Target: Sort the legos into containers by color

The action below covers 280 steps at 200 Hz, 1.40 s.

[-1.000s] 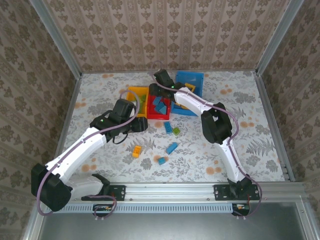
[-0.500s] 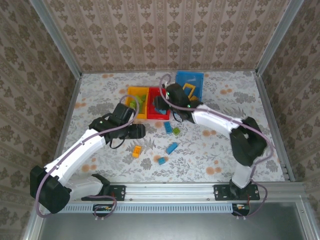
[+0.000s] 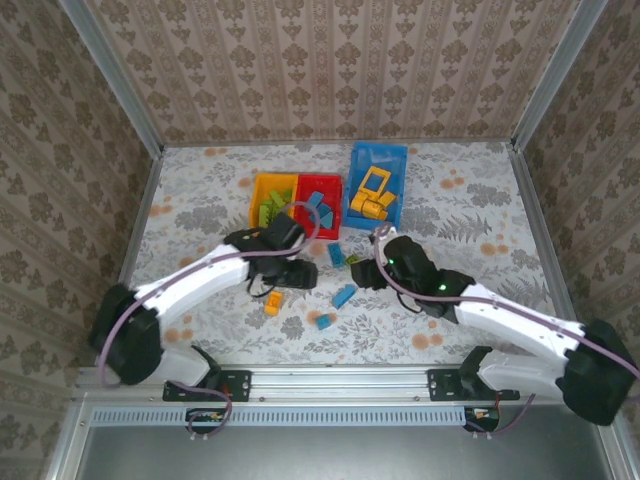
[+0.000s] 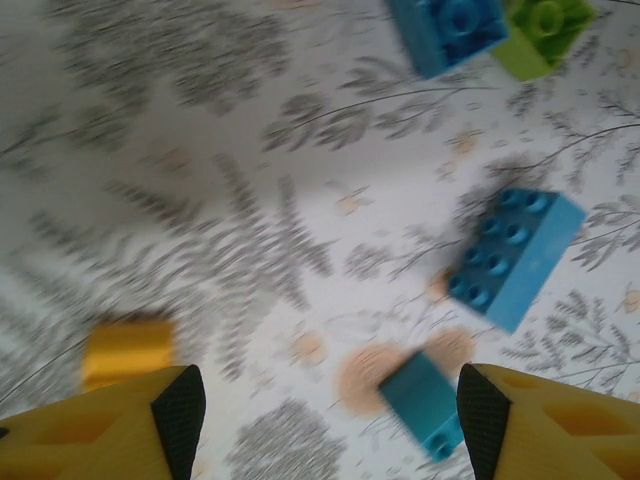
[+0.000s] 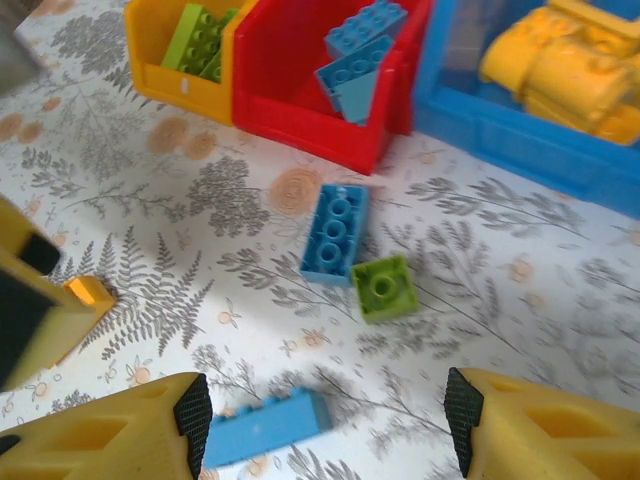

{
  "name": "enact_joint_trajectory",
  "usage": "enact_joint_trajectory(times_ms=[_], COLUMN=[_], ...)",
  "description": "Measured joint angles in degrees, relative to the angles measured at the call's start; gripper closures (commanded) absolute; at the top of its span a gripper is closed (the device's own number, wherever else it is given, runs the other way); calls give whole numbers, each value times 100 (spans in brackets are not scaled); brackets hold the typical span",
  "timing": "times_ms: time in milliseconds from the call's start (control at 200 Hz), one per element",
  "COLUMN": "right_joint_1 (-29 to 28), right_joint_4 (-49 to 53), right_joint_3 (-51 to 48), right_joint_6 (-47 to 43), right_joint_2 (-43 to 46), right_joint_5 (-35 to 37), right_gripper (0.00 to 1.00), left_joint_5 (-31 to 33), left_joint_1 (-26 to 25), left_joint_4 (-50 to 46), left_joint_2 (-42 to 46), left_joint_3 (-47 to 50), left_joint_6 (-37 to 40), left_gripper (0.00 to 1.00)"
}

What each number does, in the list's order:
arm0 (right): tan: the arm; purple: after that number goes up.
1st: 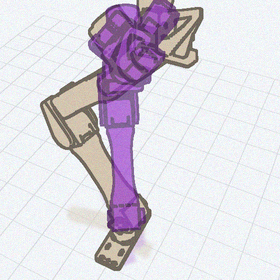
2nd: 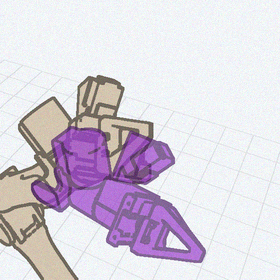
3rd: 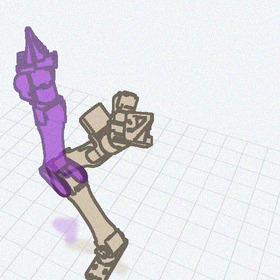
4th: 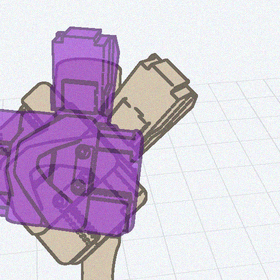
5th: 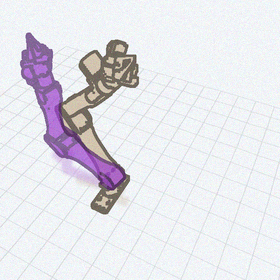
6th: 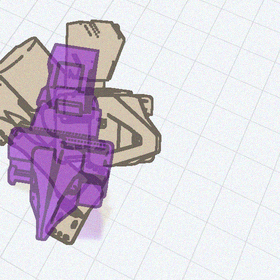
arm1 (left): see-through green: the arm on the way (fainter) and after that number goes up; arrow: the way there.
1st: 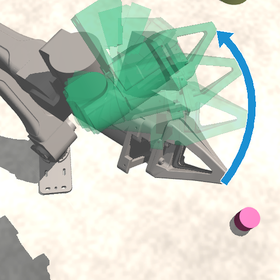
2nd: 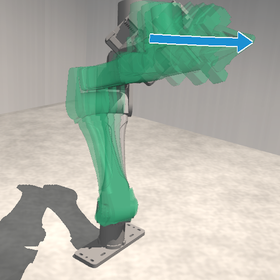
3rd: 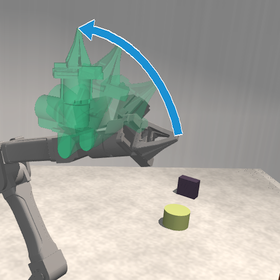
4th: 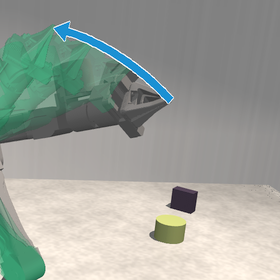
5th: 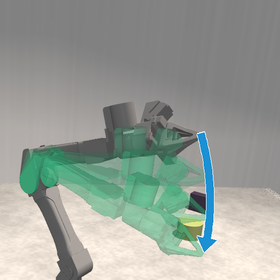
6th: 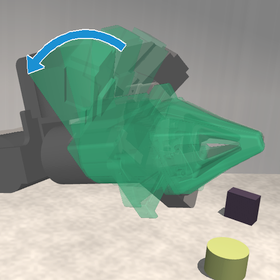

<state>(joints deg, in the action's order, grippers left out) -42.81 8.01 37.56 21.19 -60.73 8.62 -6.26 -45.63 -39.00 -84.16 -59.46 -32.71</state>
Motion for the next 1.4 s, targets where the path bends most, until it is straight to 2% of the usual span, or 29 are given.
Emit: enact_joint_trajectory(times_ms=[260,480,640,955,1160,1400], right_joint_1=[267,481,520,560,566,590], right_joint_4=[1344,2184,2402,2284,2177,2177], right_joint_3=[-179,-205,-280,-308,-319,-330], right_joint_6=[42,44,39,42,42,44], right_joint_2=[1805,2806,2938,2507,2461,2461], right_joint_5=[413,433,424,166,42,-46], right_gripper=[28,27,26,26,26,26], left_joint_5=[262,1001,1513,1436,1233,1075], left_joint_1=[-844,-903,-745,-468,-223,-120], left_joint_4=[240,-210,-671,-682,-511,-256], left_joint_2=[-2157,-3294,-3368,-3342,-3344,-3451], left_joint_3=[-2256,-3467,-3536,-3163,-3139,-3134], left_joint_6=[568,927,343,-1239,-1768,-1965], left_gripper=[27,23,21,21,31,41])
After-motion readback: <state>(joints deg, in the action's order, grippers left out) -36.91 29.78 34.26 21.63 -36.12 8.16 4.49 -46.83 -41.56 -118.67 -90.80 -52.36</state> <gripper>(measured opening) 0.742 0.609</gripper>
